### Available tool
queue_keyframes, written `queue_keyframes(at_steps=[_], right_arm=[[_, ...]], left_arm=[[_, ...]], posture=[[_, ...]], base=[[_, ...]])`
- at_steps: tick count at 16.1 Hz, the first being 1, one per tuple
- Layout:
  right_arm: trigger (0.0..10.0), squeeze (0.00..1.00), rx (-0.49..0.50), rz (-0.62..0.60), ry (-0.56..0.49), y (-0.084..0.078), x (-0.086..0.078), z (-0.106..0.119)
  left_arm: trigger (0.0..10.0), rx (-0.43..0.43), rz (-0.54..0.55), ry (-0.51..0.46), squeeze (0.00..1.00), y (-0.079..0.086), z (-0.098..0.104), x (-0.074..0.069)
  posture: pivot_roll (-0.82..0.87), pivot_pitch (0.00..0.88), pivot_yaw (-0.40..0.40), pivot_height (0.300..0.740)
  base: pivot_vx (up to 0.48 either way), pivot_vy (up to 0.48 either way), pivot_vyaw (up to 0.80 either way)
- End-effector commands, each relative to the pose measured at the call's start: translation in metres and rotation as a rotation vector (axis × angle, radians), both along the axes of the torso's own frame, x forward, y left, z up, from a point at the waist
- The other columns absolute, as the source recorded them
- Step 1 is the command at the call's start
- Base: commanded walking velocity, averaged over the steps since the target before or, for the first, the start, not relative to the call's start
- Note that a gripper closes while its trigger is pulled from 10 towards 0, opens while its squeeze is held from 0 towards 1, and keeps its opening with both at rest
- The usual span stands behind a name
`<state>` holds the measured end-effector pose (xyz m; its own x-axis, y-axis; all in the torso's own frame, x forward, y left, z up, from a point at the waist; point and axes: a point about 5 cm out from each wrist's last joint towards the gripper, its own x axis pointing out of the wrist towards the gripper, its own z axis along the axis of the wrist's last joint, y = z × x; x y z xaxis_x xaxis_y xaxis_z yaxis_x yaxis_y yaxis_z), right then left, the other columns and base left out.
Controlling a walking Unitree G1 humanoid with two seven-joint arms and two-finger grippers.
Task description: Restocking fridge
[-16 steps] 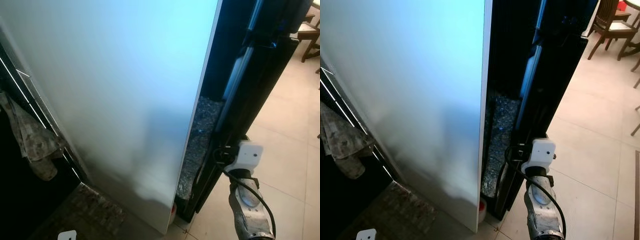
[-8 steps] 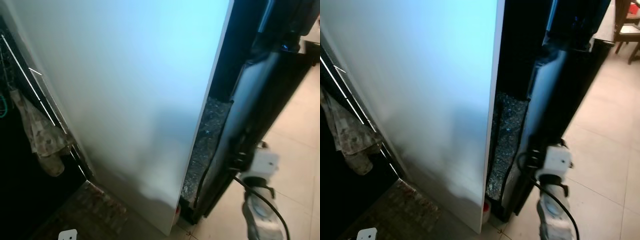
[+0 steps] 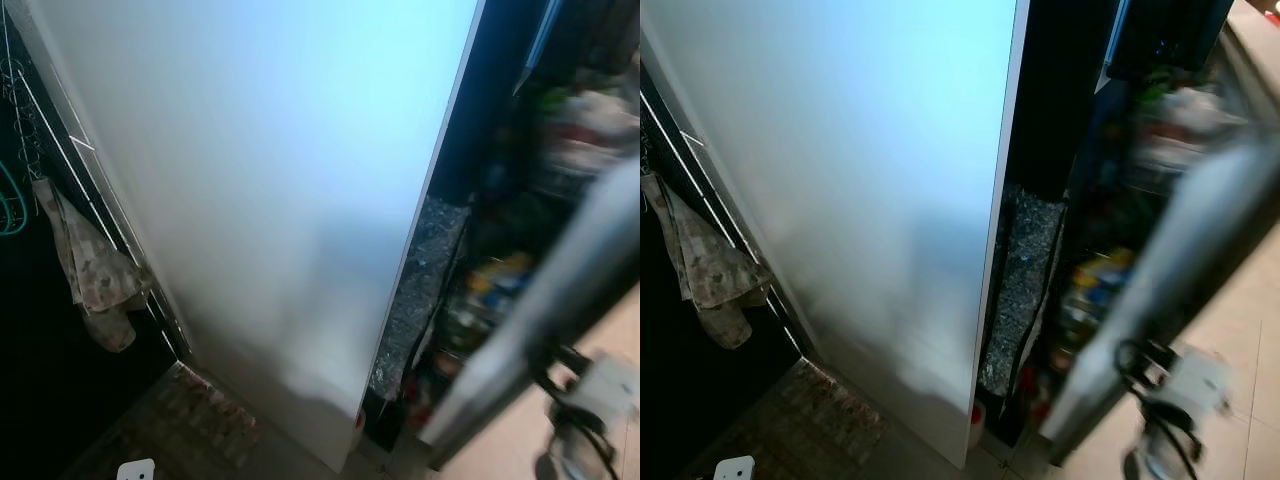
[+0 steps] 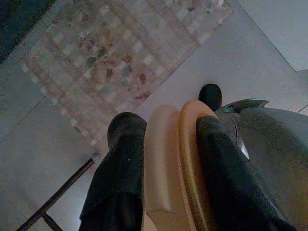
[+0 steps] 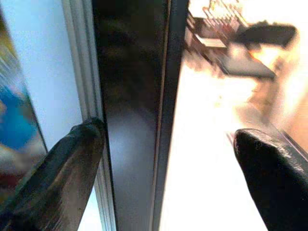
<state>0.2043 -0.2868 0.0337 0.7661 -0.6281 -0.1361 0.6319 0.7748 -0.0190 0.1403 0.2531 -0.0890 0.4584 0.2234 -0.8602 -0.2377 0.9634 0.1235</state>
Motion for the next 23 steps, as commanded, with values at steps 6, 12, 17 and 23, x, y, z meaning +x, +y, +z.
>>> queue_keyframes(at_steps=[6, 12, 17, 23], right_arm=[[10.0, 0.0, 0.306, 0.007, 0.421, -0.001, -0.039, -0.084], [10.0, 0.0, 0.281, 0.301, 0.792, 0.03, -0.061, -0.118], [10.0, 0.0, 0.378, 0.306, 0.74, 0.043, -0.045, -0.117], [10.0, 0.0, 0.371, 0.423, 0.806, 0.071, -0.053, -0.127]], left_arm=[[10.0, 0.001, -0.021, 0.013, 0.0, -0.001, 0.0, 0.001], [10.0, 0.009, -0.018, 0.01, 0.0, 0.001, 0.001, 0.002], [10.0, 0.021, -0.029, 0.023, 0.0, 0.004, 0.002, 0.002], [10.0, 0.03, -0.068, 0.036, 0.0, 0.007, 0.003, 0.003]], posture=[[-0.23, 0.0, 0.026, 0.74], [-0.22, 0.0, 0.063, 0.74], [-0.22, 0.0, 0.076, 0.74], [-0.2, 0.0, 0.085, 0.74]], base=[[0.0, 0.0, 0.0], [0.0, 0.0, 0.0], [0.0, 0.0, 0.0], [0.0, -0.132, 0.32]])
